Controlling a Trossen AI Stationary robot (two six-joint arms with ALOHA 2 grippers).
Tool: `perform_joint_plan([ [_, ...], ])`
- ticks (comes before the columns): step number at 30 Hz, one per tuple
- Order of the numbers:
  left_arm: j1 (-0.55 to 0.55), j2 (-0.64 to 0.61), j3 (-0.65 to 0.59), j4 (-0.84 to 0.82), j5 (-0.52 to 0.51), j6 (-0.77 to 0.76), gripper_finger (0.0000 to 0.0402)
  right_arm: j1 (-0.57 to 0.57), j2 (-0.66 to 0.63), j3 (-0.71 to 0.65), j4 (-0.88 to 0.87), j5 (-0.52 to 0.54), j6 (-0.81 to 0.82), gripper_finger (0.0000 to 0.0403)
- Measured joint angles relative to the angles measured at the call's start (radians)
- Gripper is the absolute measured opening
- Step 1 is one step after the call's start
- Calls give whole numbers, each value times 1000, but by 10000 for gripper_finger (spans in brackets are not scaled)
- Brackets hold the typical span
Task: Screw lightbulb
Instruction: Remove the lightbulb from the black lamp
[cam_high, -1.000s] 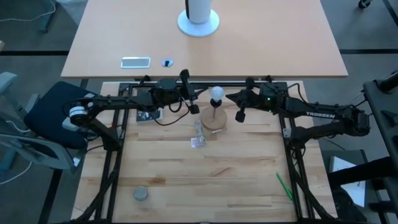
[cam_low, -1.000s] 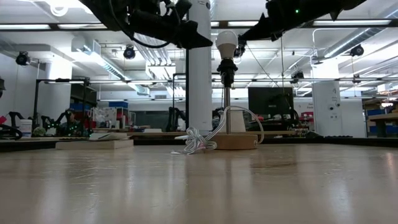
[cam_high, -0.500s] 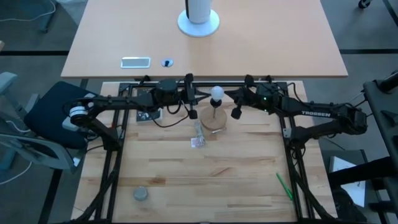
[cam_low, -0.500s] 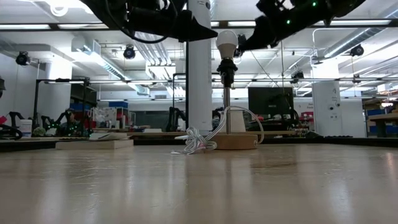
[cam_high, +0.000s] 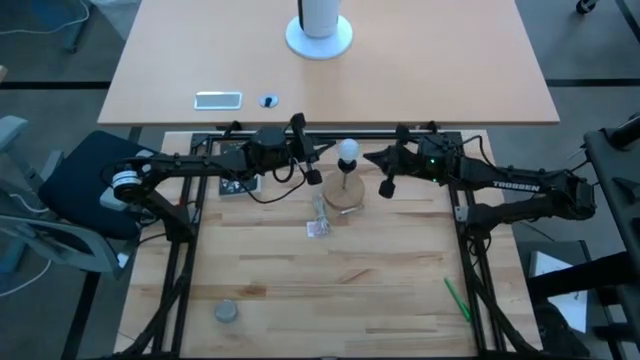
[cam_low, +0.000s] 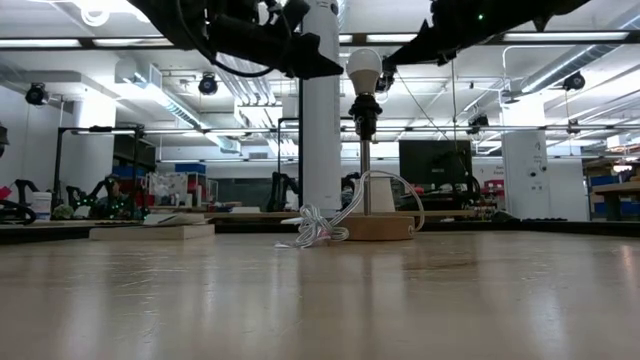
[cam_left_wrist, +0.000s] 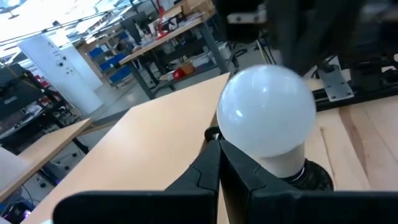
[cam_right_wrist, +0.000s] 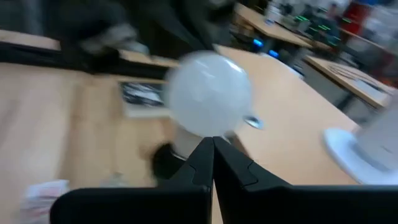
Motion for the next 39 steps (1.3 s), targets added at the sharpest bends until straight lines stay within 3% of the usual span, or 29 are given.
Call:
perform_joint_plan([
  [5, 0, 20, 0, 5, 4, 0, 0, 0, 26, 0, 46, -23, -4, 0],
  [10, 0, 23, 0, 6, 72, 0, 0, -4, 57, 0, 77, -16, -8, 0],
  [16, -4, 19, 0, -1, 153, -1, 0, -7, 60, 0, 88, 122, -1, 0],
  [19, -7, 17, 0, -8, 202, -1, 0, -8, 61, 0, 80, 138, 3, 0],
  [27, -5, -2, 0, -7, 125, -11, 0, -7, 37, 0, 30, 122, 6, 0],
  [31, -2, -1, 0, -5, 48, -11, 0, -7, 22, 0, 4, -26, 20, 0],
  [39, -3, 24, 0, 11, 53, -6, 0, -5, 39, 0, 53, -51, 26, 0],
])
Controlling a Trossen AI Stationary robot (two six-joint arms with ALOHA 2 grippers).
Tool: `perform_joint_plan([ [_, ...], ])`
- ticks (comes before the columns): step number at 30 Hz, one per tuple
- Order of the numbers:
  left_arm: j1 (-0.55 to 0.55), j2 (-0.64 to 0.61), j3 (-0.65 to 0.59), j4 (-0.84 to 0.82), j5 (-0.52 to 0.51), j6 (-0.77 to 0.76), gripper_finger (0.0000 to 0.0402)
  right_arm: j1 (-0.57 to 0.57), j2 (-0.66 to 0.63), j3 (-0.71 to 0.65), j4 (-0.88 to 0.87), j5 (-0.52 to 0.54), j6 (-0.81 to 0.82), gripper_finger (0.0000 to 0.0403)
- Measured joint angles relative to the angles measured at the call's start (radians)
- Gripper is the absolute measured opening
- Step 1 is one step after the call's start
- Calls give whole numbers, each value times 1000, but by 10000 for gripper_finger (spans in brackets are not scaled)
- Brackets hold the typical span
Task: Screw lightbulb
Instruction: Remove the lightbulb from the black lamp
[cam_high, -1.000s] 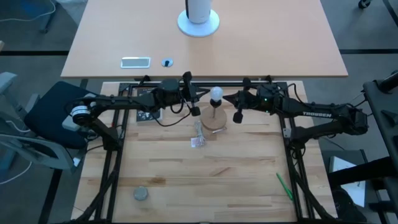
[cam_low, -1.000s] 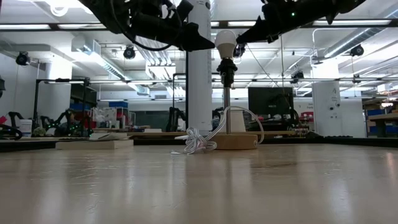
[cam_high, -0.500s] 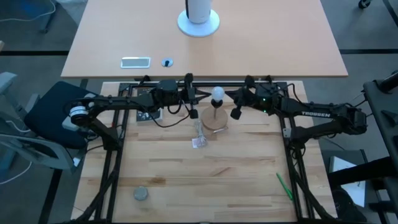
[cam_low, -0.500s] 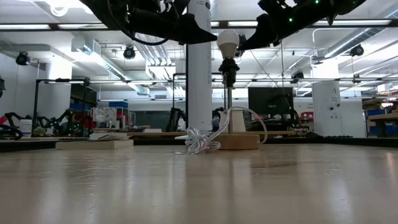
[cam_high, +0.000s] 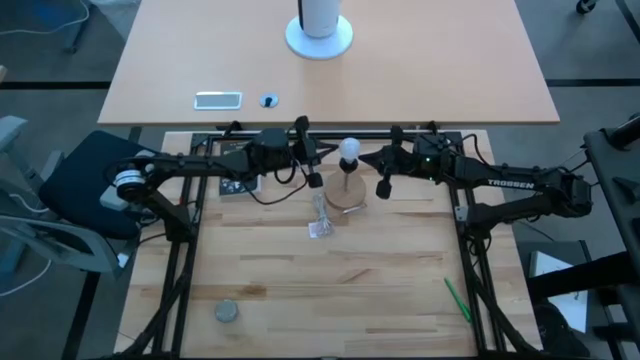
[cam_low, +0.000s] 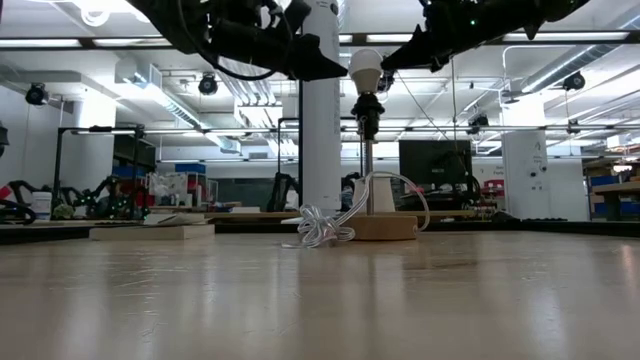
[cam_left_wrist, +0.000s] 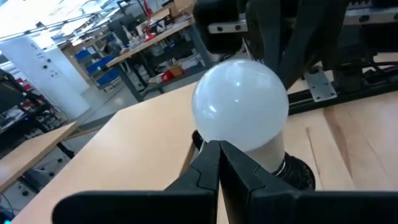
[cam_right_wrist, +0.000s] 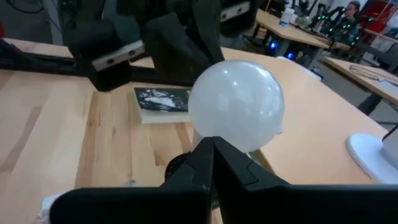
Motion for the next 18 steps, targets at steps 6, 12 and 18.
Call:
perform_joint_plan([
  [6, 2, 0, 0, 5, 137, -14, 0, -5, 1, 0, -9, 79, -8, 0],
  [12, -1, -3, 0, 6, 232, -22, 0, -7, 3, 1, -31, 158, -17, 0],
  [18, 1, -6, 0, 0, 172, -24, 0, -7, 0, 1, -54, 156, -14, 0],
])
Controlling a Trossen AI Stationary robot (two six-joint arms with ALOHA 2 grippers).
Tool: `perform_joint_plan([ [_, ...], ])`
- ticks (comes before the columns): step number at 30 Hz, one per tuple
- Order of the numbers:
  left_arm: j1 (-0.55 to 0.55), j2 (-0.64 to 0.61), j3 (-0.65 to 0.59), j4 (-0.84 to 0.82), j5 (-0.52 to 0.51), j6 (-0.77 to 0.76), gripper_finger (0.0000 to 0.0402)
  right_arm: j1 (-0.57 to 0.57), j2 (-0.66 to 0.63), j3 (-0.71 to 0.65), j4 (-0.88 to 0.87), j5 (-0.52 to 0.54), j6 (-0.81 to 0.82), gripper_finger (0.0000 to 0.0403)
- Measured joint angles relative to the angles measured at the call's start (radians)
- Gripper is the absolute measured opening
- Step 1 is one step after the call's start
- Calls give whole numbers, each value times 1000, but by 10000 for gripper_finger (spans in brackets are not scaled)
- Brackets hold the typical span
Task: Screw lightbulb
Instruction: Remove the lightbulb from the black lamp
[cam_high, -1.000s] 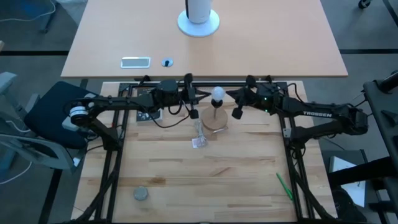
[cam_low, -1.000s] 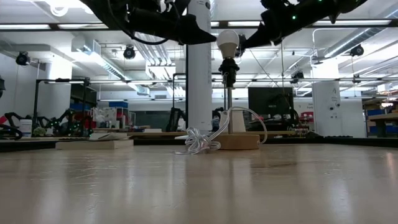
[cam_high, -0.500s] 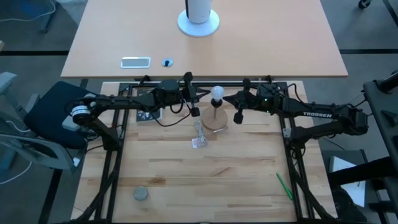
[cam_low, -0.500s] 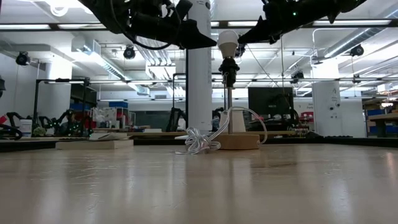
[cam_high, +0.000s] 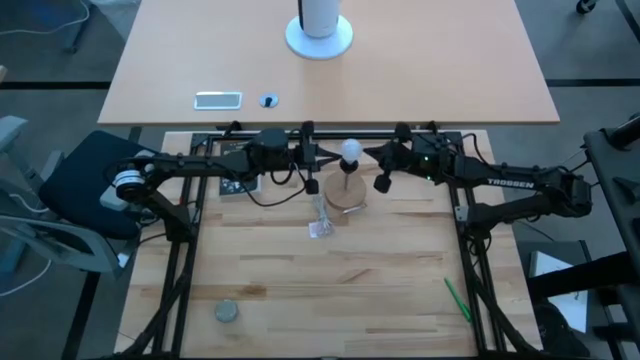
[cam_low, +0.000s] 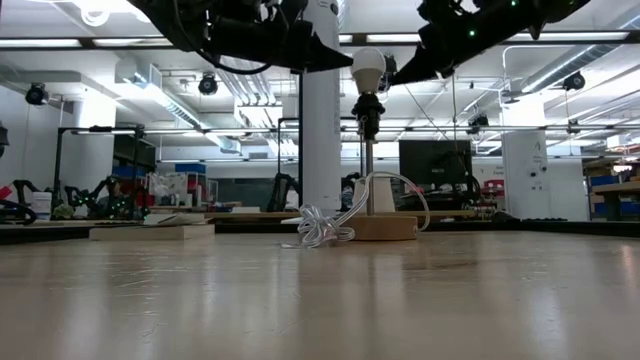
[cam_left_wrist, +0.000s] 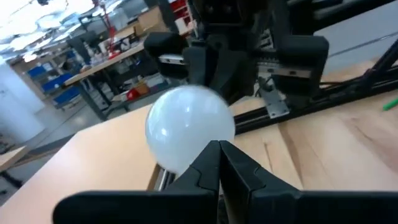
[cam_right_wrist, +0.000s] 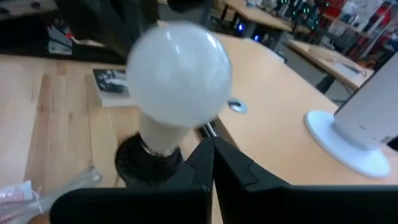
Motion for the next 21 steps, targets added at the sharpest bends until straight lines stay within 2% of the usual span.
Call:
perform_joint_plan([
  [5, 2, 0, 0, -62, -80, 4, 0, 0, -1, -10, -58, -34, 36, 0],
  [8, 4, 8, 0, -78, -95, 3, 0, -2, 1, -42, 19, -146, 55, 0],
  [12, 4, 27, 0, -64, -95, 3, 0, -11, 1, -81, 119, -156, 63, 7],
  [16, 5, 41, 0, -55, -95, 4, 0, -24, 4, -83, 133, -155, 86, 40],
  [21, 7, 55, 0, -36, -95, 7, 0, -26, 58, -83, 177, -156, 105, 107],
])
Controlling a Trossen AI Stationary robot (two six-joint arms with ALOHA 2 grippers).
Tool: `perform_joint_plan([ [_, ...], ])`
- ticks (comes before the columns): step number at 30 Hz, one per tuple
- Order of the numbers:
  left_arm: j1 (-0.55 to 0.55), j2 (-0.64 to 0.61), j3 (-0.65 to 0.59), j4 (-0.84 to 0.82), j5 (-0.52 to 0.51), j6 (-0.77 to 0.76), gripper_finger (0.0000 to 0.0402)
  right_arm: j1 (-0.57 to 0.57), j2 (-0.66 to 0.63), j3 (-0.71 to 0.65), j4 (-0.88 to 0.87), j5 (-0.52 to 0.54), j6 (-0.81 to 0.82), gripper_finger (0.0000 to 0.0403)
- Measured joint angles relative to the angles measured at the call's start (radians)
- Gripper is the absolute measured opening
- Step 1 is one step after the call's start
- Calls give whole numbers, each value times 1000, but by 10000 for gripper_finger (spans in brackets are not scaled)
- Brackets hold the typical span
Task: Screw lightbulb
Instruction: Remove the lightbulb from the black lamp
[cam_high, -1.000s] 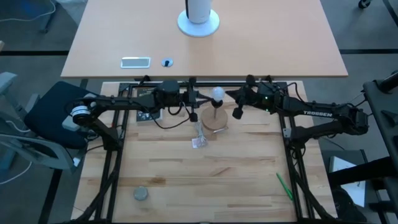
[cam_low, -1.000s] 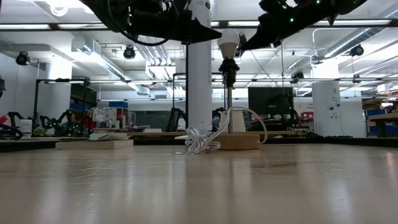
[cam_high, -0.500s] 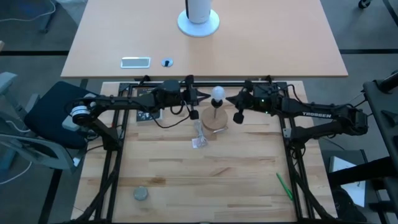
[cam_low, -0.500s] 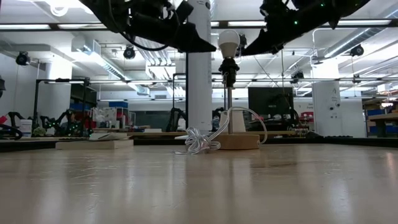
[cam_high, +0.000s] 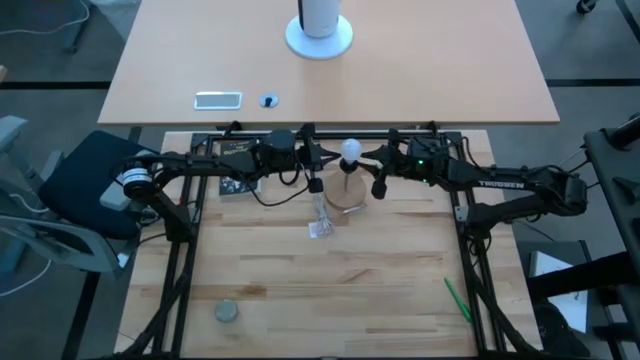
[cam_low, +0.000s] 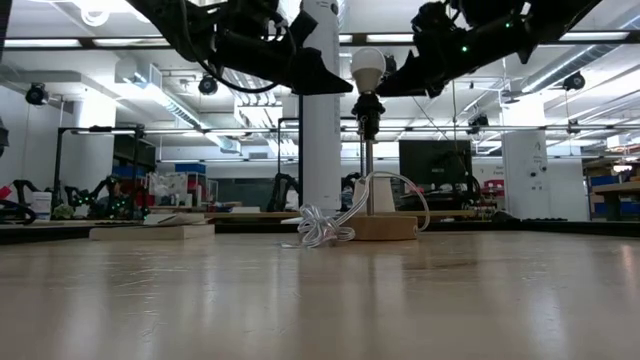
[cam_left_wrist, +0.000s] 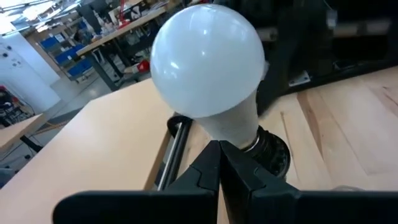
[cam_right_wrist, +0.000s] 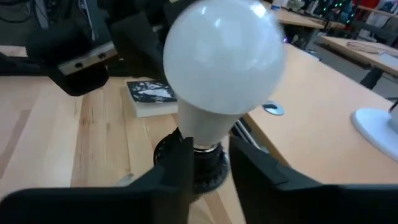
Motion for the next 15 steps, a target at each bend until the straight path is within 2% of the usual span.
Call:
perform_joint_plan([
  [7, 0, 1, 0, 9, 27, 0, 0, 0, 77, -2, 104, -10, -9, 193],
  [11, 0, 1, 0, 22, 28, 0, 0, 1, 82, -2, 131, -29, -17, 220],
  [15, 0, 1, 0, 27, 45, 4, 0, 0, 82, -2, 166, -32, -28, 229],
])
